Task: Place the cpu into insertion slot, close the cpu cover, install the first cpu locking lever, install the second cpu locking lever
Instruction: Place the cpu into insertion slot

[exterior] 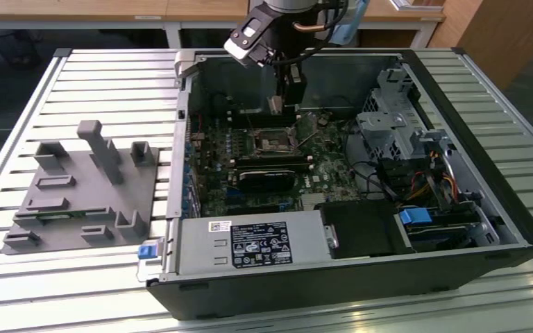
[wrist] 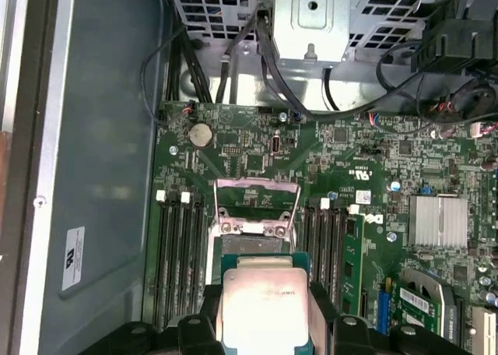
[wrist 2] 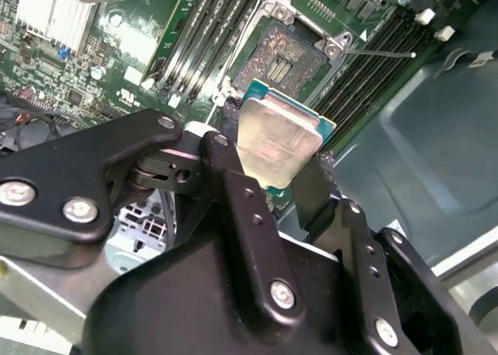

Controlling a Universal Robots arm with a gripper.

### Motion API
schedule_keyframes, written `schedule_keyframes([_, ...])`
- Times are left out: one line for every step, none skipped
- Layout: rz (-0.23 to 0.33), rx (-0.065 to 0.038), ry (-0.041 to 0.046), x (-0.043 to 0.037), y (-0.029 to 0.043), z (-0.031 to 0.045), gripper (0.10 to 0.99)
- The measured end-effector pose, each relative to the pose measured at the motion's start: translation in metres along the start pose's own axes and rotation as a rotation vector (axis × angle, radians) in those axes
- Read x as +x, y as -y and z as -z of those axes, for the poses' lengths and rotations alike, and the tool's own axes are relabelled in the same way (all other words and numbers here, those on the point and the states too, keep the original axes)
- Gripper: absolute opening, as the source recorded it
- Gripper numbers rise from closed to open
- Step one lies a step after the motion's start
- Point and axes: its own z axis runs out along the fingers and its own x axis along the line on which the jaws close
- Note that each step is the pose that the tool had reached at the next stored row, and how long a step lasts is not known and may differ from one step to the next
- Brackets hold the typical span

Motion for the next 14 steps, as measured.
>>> schedule_keyframes([0.0,0.0,0.0001,0.0,0.0004,-0.0015,0.525])
schedule_keyframes([-0.001,0.0,0.0002,0.0,0.0006,-0.003,0.525])
schedule_keyframes([-0.001,0.0,0.0002,0.0,0.0007,-0.0046,0.525])
schedule_keyframes([-0.001,-0.001,0.0003,0.0001,0.0008,-0.006,0.525])
schedule_keyframes([-0.002,-0.001,0.0003,0.0,0.0009,-0.0075,0.525])
schedule_keyframes([-0.002,-0.001,0.0003,0.0,0.001,-0.0088,0.525])
schedule_keyframes([-0.002,-0.001,0.0003,0.0001,0.0011,-0.0102,0.525])
schedule_keyframes([-0.003,-0.001,0.0003,0.0002,0.0012,-0.0115,0.525])
schedule_keyframes([-0.003,-0.001,0.0003,0.0002,0.0013,-0.0127,0.525])
schedule_keyframes([-0.004,-0.001,0.0004,0.0002,0.0013,-0.0138,0.525])
schedule_keyframes([-0.006,-0.001,0.0005,0.0002,0.0014,-0.0151,0.525])
schedule_keyframes([-0.008,-0.001,0.0006,0.0002,0.0015,-0.0164,0.525])
schedule_keyframes([-0.01,-0.001,0.0008,0.0002,0.0016,-0.0179,0.525])
schedule_keyframes([-0.011,-0.001,0.0009,0.0002,0.0017,-0.0195,0.525])
